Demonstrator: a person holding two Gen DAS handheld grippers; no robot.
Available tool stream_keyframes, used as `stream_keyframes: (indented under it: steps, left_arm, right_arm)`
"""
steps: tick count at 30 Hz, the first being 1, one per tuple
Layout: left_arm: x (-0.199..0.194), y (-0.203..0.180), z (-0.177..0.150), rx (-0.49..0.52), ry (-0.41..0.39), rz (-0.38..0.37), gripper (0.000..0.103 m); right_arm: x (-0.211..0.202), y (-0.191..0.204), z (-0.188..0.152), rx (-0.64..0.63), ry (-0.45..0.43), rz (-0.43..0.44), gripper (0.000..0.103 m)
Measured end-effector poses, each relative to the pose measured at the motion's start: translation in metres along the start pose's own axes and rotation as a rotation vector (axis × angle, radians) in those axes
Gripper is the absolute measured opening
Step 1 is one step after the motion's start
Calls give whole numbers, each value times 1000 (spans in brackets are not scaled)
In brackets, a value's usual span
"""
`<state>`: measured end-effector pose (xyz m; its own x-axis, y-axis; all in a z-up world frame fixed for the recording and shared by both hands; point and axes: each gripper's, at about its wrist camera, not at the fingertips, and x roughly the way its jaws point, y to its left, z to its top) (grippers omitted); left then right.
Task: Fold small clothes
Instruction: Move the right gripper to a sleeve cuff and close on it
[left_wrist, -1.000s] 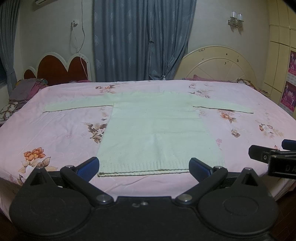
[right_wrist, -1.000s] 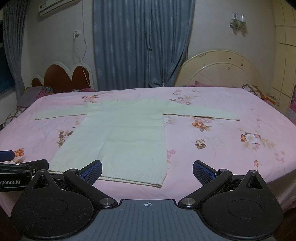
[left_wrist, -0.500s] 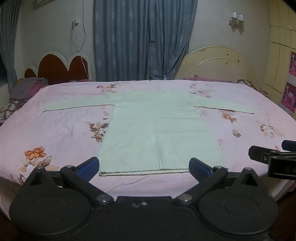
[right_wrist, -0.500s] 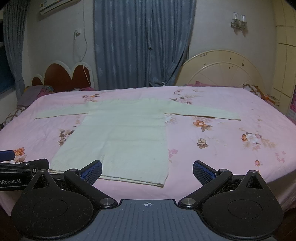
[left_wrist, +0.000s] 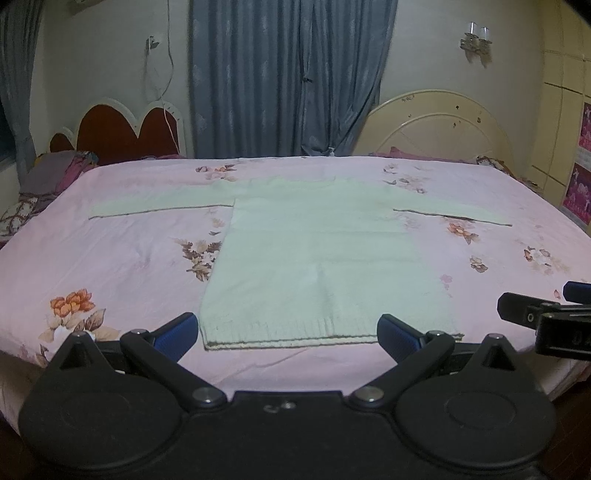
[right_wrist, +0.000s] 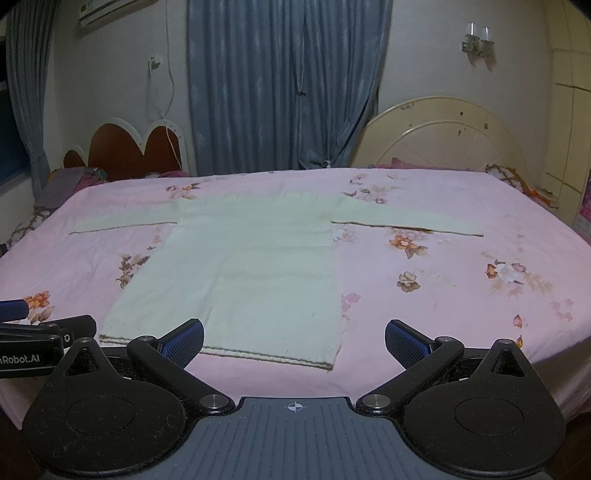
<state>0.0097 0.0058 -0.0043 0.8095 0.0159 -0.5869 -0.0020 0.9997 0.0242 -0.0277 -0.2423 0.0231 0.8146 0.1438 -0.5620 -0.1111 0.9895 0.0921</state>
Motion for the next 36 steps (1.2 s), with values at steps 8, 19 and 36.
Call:
stream_keyframes:
  steps: [8, 19, 36]
  left_arm:
    - [40, 12, 30, 10, -13, -44, 103]
    - [133, 38, 95, -18, 16, -201, 103]
    - [230, -6, 135, 52, 37, -236, 103]
  right_arm:
    - [36, -1, 18, 20, 2, -38, 103]
    - [120, -14, 77, 68, -12, -150, 103]
    - [212, -91, 132, 126, 19, -282, 103]
